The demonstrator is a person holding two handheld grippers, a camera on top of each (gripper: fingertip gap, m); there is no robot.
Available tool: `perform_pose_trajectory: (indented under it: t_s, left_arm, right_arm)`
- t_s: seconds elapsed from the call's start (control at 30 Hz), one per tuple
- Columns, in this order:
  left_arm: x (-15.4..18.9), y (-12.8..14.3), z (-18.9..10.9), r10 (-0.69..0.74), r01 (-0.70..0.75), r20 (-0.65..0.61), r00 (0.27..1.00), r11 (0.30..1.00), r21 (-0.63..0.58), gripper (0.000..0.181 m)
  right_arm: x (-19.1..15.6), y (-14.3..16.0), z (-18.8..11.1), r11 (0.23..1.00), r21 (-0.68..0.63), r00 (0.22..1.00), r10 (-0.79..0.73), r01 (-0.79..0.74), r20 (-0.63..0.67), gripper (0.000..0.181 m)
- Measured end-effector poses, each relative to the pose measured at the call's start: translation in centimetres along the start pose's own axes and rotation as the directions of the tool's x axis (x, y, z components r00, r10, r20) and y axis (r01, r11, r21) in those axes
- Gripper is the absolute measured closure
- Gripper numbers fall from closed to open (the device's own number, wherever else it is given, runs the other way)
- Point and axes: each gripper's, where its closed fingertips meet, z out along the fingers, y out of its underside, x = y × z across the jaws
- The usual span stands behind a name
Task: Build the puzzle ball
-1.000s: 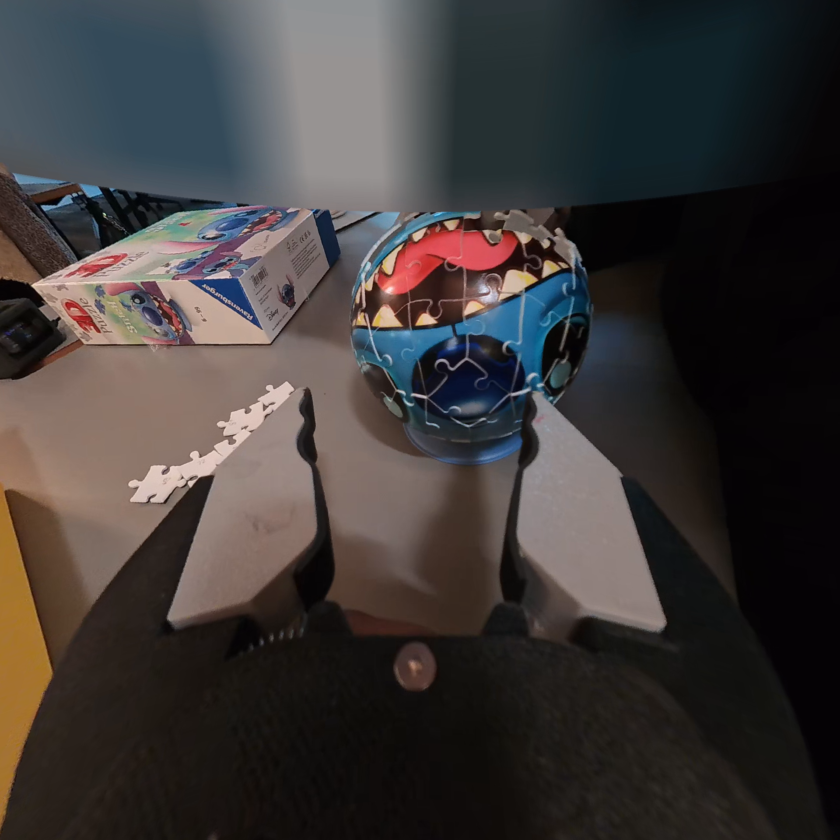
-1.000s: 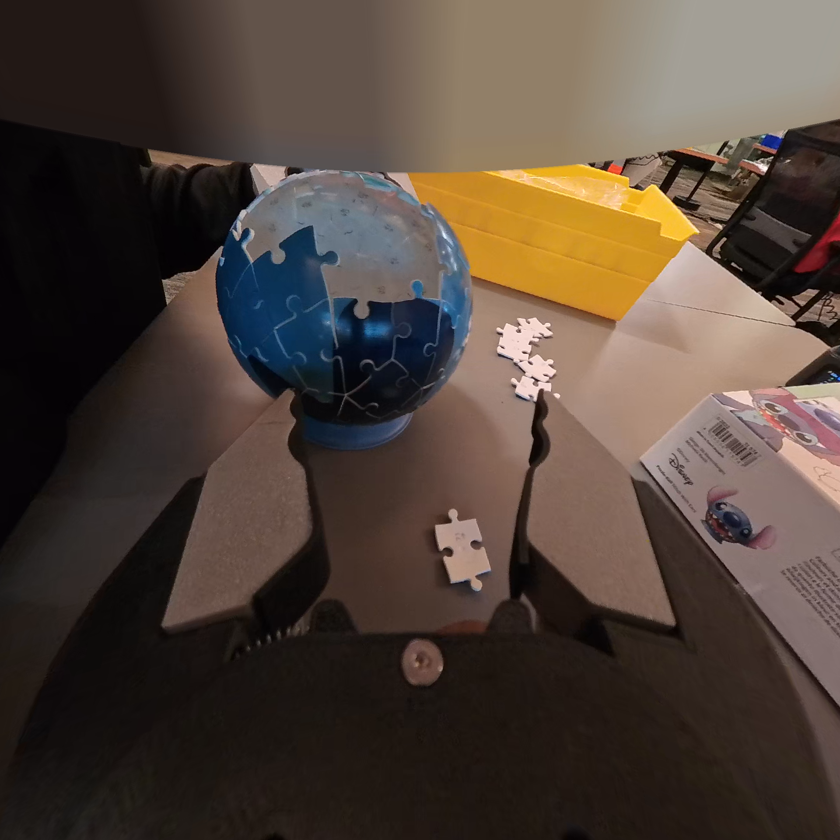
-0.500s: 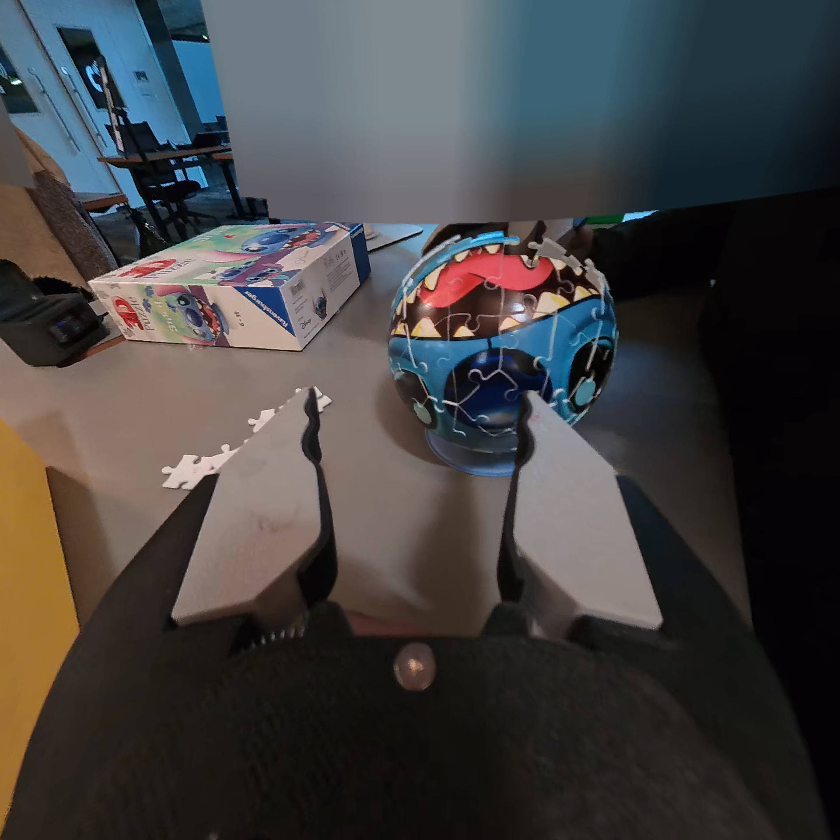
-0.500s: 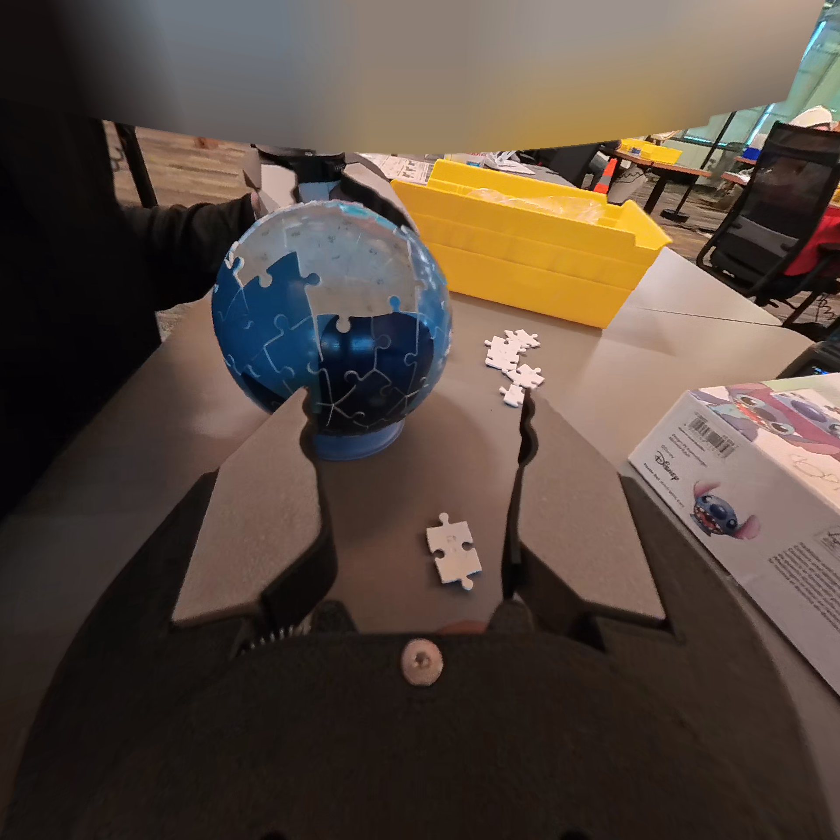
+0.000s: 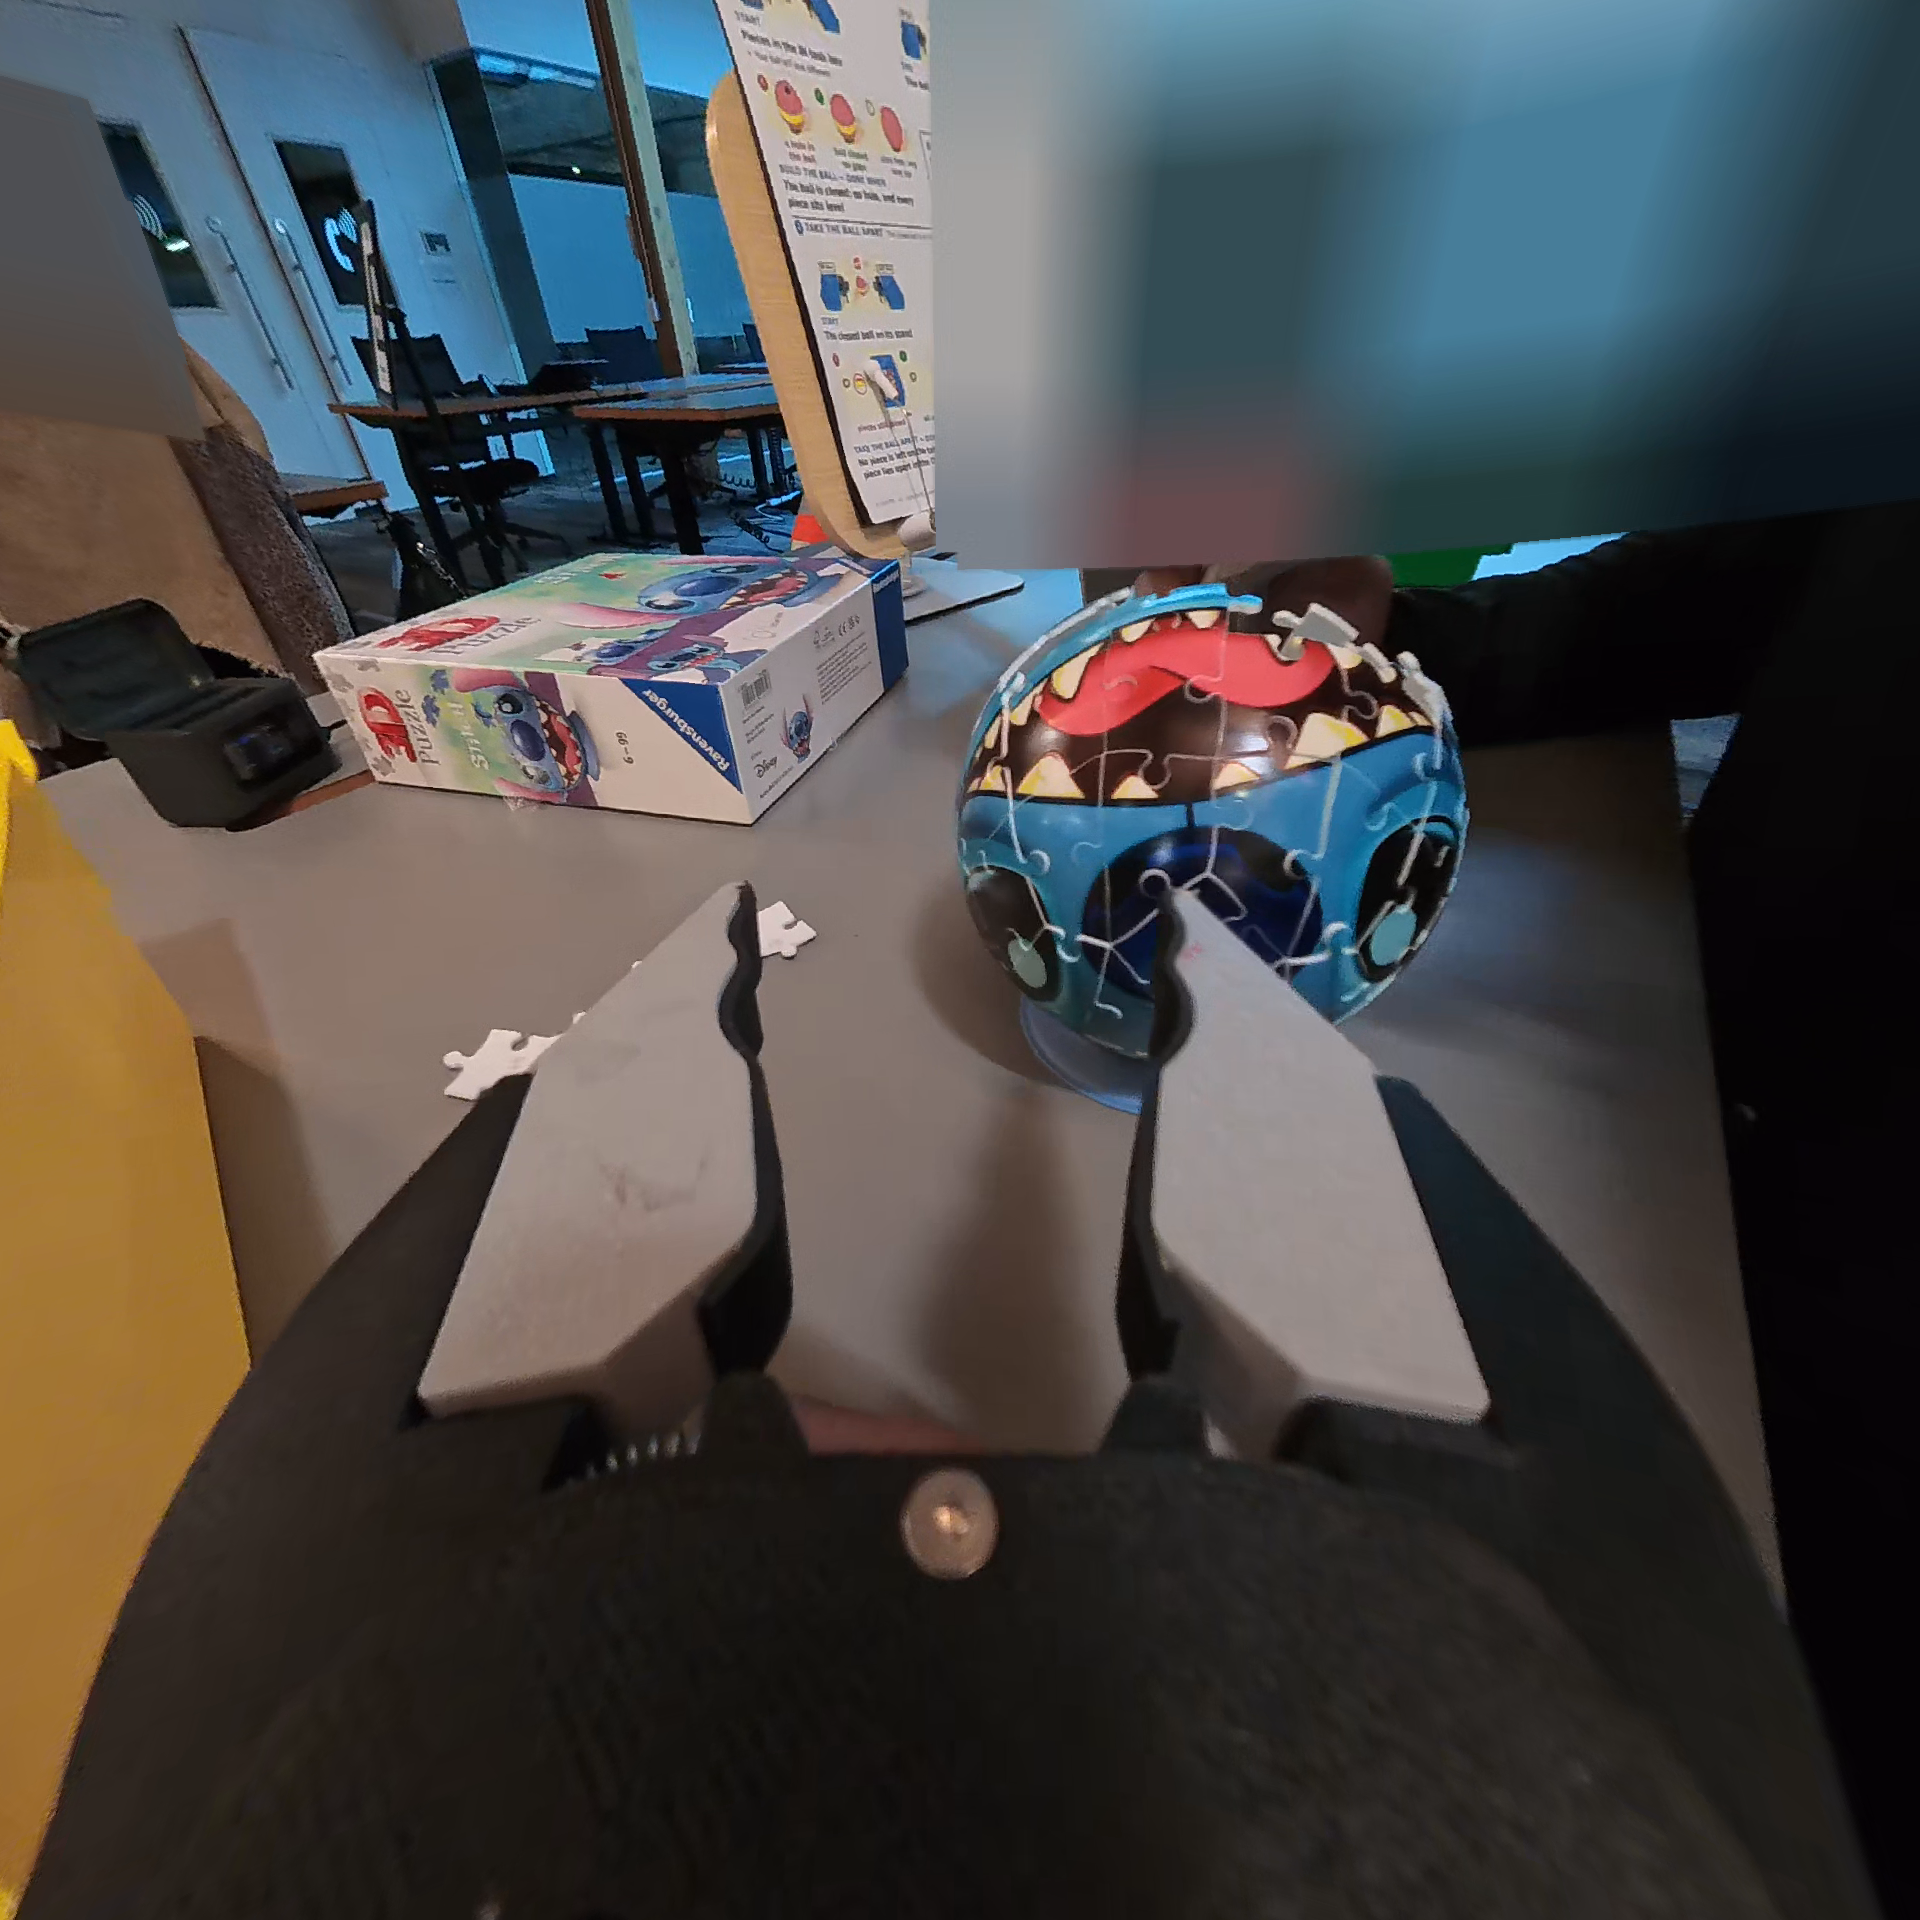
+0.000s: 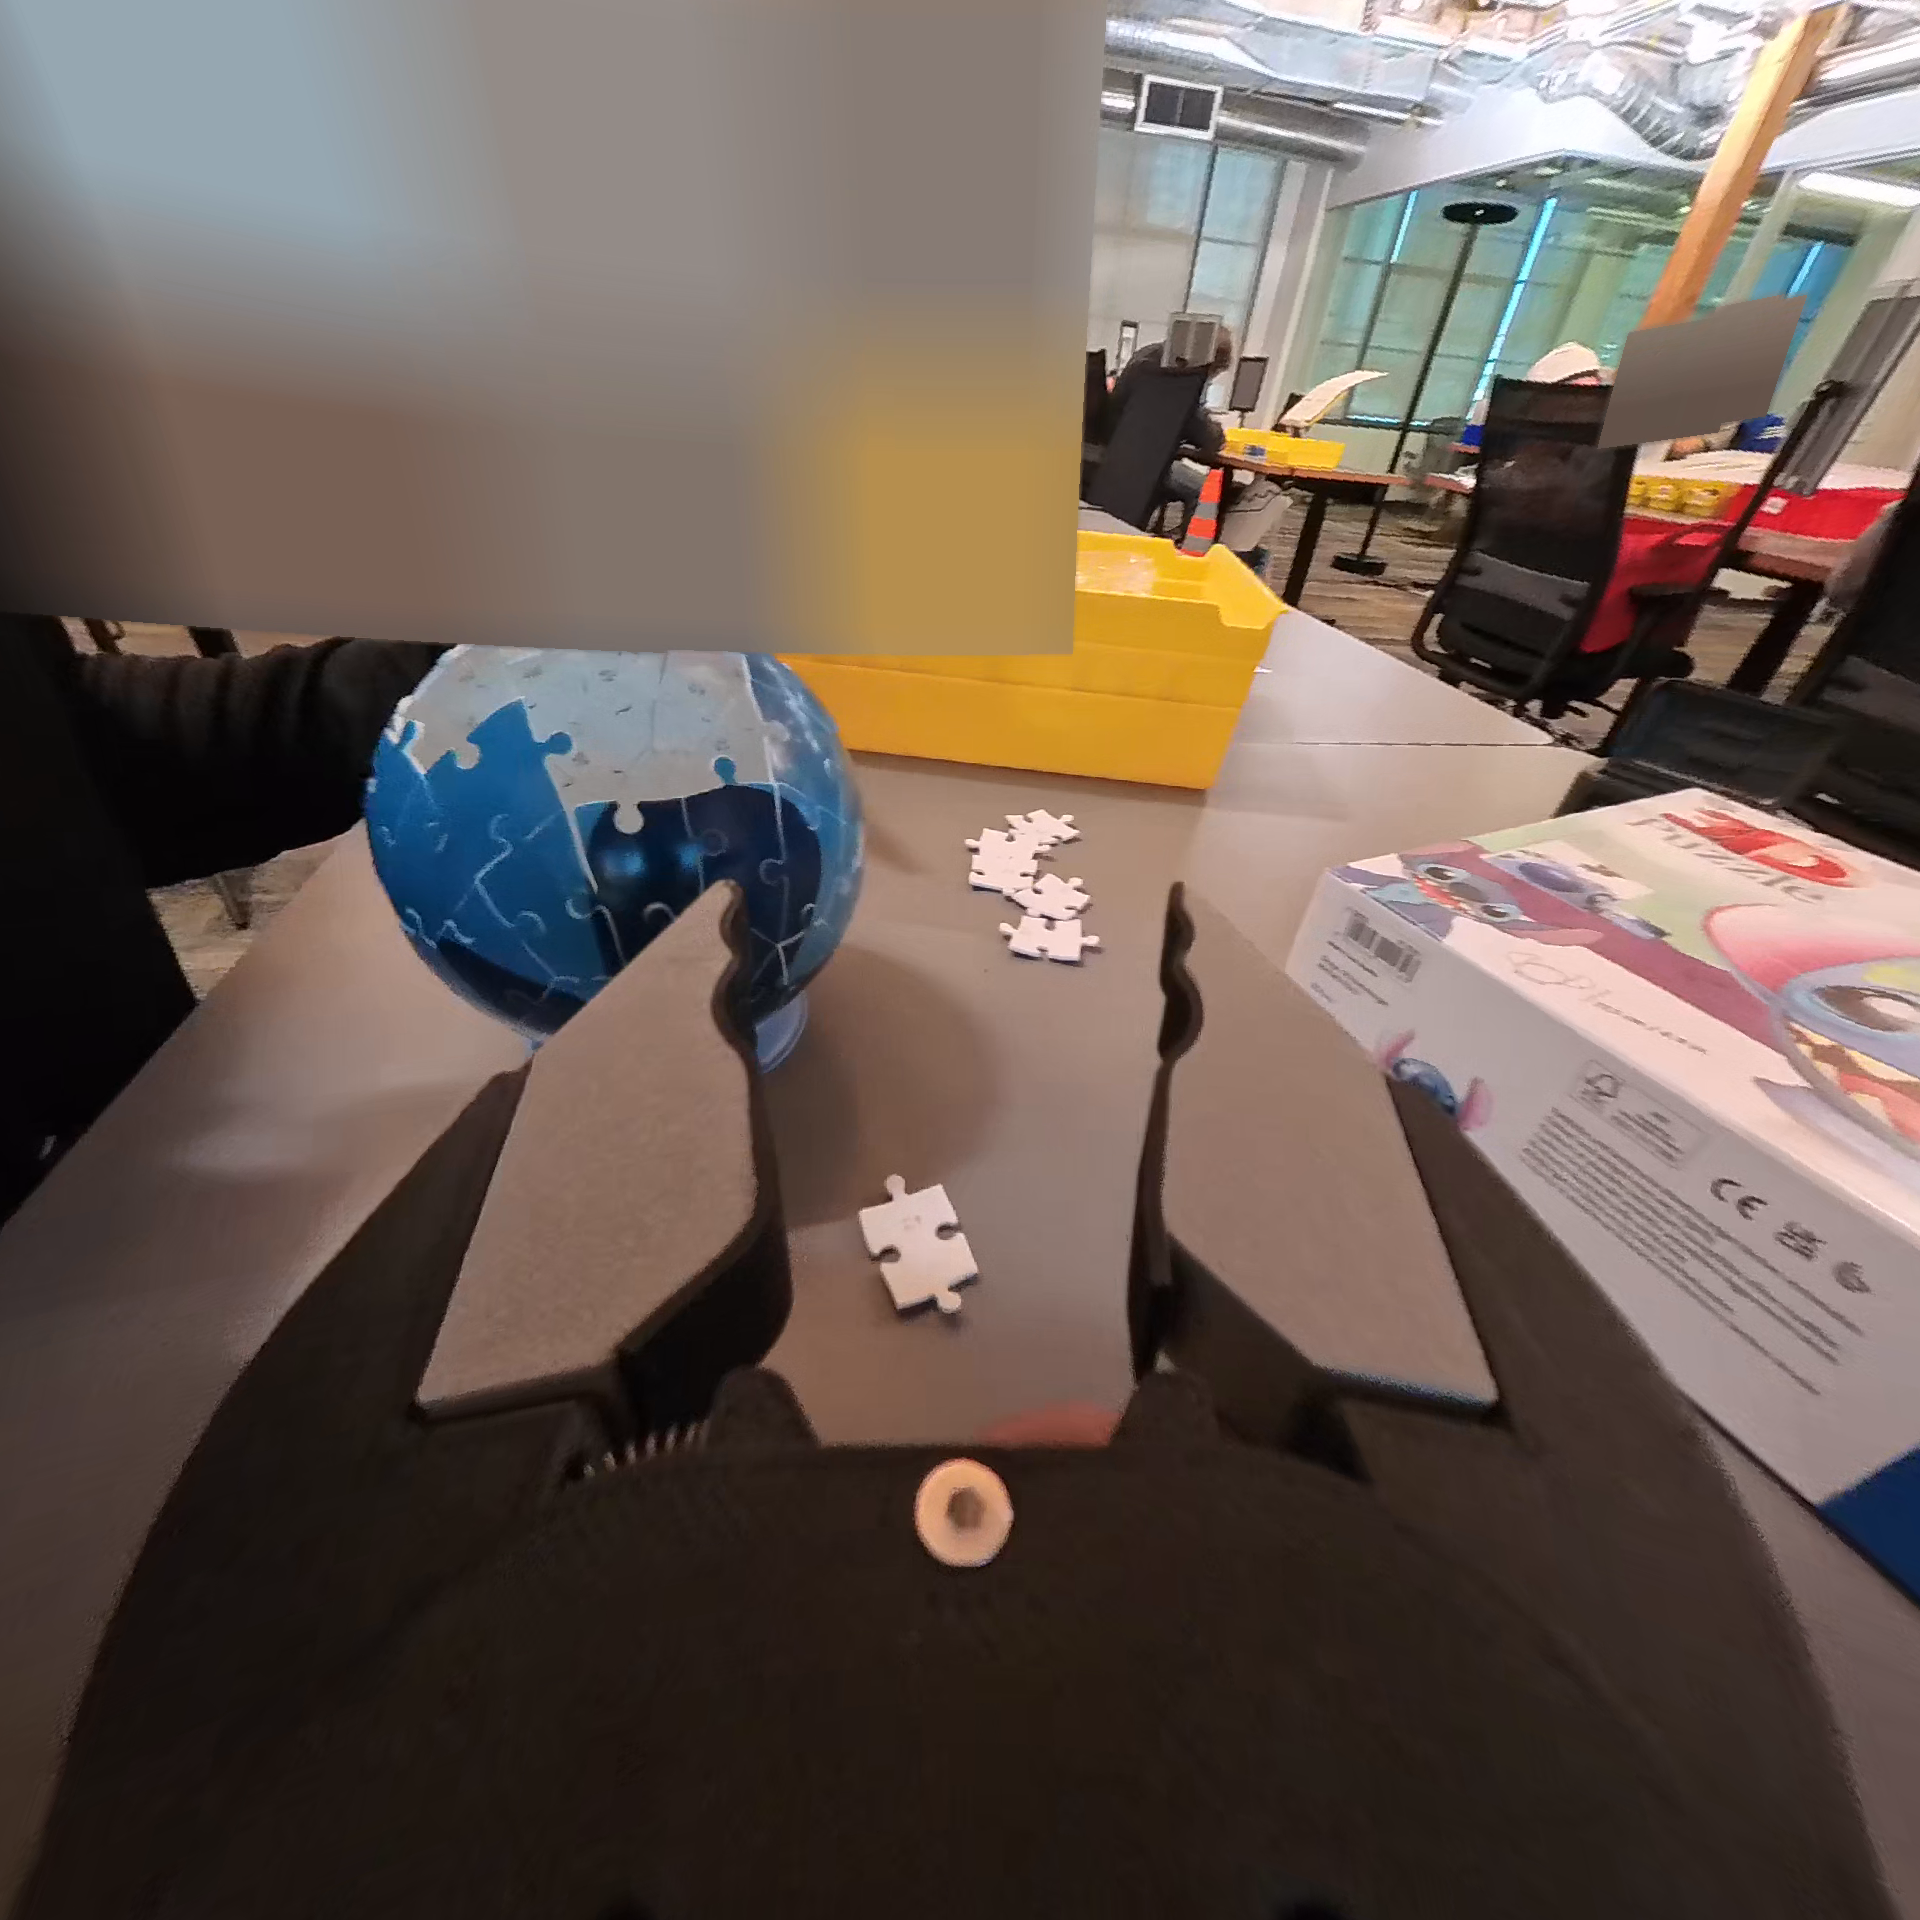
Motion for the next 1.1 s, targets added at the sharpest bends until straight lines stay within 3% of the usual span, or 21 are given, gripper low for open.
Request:
perform_pose_trajectory:
  t_s: [0.27, 0.67, 0.97, 1.1]
  left_arm:
    - [-0.2, 0.0, 0.0, -0.012, 0.012, 0.004, 1.0, 1.0, 0.003, 0.109]
    - [0.0, 0.0, 0.0, 0.005, -0.005, -0.002, 1.0, 1.0, -0.004, 0.11]
    - [0.3, 0.1, 0.1, 0.031, -0.031, -0.01, 0.999, 0.999, -0.01, 0.11]
    - [0.4, -1.7, -0.4, -0.001, 0.003, -0.02, 1.0, 0.998, 0.057, 0.111]
  right_arm:
    - [1.7, 0.2, -1.7, 1.0, -0.01, 0.997, -0.008, 0.008, -0.076, 0.107]
    - [1.3, 1.2, -1.2, 0.999, -0.053, 0.999, -0.012, 0.01, -0.046, 0.108]
    - [1.1, 1.0, -1.1, 0.995, -0.047, 0.995, 0.092, -0.09, 0.047, 0.11]
    - [0.3, 0.2, -0.1, 0.991, -0.133, 0.991, 0.026, -0.008, 0.129, 0.121]
